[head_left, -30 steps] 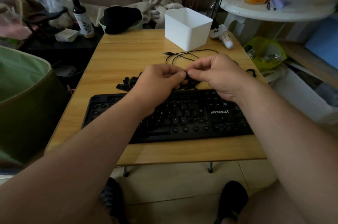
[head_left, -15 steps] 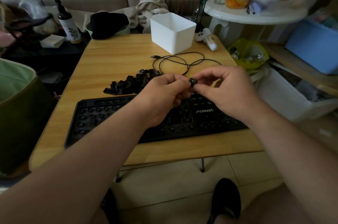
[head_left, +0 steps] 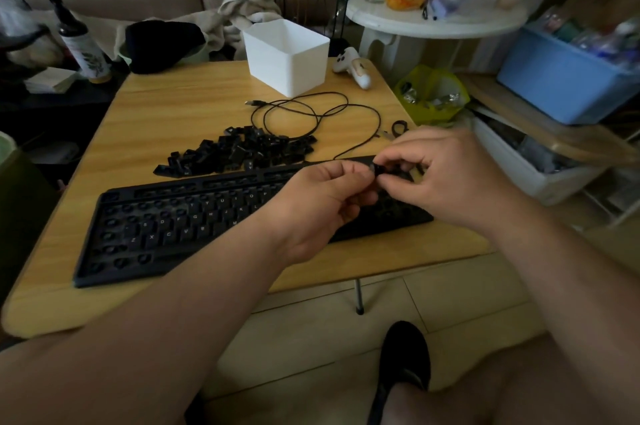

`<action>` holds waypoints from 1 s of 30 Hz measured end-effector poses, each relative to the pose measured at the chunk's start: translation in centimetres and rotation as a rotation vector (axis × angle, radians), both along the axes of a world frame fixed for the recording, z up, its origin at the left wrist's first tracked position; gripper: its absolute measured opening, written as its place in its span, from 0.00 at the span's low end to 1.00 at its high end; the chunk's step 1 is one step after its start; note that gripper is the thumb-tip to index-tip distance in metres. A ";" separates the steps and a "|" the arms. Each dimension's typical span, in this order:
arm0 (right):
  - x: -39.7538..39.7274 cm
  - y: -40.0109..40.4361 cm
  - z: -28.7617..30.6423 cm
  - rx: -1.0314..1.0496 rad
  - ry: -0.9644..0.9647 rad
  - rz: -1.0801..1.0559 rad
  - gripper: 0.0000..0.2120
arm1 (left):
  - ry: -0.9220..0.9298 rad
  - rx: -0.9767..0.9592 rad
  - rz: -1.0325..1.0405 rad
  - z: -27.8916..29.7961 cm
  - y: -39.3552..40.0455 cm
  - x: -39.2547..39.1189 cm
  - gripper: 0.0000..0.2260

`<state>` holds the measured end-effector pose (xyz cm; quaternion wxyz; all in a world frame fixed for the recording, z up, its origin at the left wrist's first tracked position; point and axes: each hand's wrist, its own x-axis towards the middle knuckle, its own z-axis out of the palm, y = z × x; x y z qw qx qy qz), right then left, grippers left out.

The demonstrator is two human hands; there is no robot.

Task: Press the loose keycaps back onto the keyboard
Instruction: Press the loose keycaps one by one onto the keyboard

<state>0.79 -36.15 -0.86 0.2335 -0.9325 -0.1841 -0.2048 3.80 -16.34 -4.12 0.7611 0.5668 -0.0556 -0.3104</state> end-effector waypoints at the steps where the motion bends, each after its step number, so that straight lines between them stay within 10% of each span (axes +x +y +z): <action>1: -0.1 -0.5 0.0 -0.029 -0.020 0.003 0.10 | 0.009 -0.020 -0.019 0.0 -0.3 -0.3 0.05; 6: -0.3 -3.6 0.0 0.084 0.092 -0.089 0.09 | -0.015 -0.037 -0.058 1.3 -0.6 -0.3 0.11; 11: 0.5 -6.0 -0.7 0.096 0.363 -0.175 0.10 | -1.116 0.898 0.118 -0.4 1.4 1.0 0.11; 13: 0.8 -5.5 -0.9 0.043 0.419 -0.158 0.09 | -1.293 1.057 0.084 -1.9 1.5 0.6 0.11; 30: 2.9 -2.0 -1.0 -0.333 0.480 -0.100 0.08 | -1.364 1.255 0.048 -4.0 0.5 -0.3 0.19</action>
